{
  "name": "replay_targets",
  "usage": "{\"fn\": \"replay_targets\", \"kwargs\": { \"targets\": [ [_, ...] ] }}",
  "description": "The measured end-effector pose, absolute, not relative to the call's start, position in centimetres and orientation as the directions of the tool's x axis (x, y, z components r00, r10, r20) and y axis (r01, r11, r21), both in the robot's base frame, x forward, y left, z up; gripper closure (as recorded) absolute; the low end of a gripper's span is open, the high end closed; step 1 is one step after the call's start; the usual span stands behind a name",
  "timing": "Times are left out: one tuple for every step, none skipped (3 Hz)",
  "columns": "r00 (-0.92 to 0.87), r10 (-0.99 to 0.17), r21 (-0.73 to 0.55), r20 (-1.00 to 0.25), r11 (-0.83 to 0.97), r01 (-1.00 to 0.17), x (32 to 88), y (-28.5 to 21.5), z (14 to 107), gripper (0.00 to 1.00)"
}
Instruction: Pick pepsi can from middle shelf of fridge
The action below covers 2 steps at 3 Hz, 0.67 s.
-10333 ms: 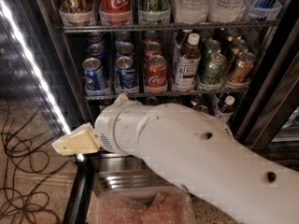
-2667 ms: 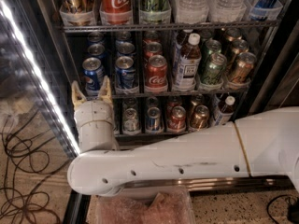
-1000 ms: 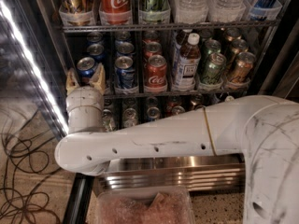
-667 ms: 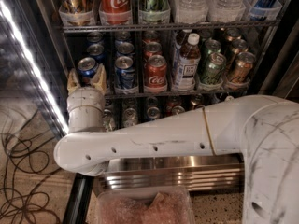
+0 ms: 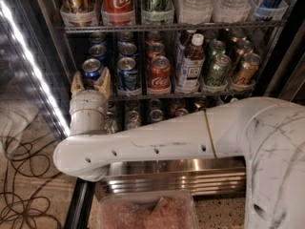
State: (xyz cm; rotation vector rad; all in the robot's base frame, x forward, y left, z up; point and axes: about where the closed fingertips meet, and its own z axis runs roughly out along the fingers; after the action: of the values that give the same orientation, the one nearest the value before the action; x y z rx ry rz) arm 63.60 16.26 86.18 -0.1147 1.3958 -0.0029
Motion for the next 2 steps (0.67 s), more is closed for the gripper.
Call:
{"fn": "replay_targets", "kwargs": {
  "targets": [
    [0.175, -0.07, -0.082, -0.982, 0.994, -0.066, 63.6, 16.26, 86.18, 0.6],
    [0.175, -0.07, -0.082, -0.982, 0.994, -0.066, 63.6, 16.26, 86.18, 0.83]
  ]
}}
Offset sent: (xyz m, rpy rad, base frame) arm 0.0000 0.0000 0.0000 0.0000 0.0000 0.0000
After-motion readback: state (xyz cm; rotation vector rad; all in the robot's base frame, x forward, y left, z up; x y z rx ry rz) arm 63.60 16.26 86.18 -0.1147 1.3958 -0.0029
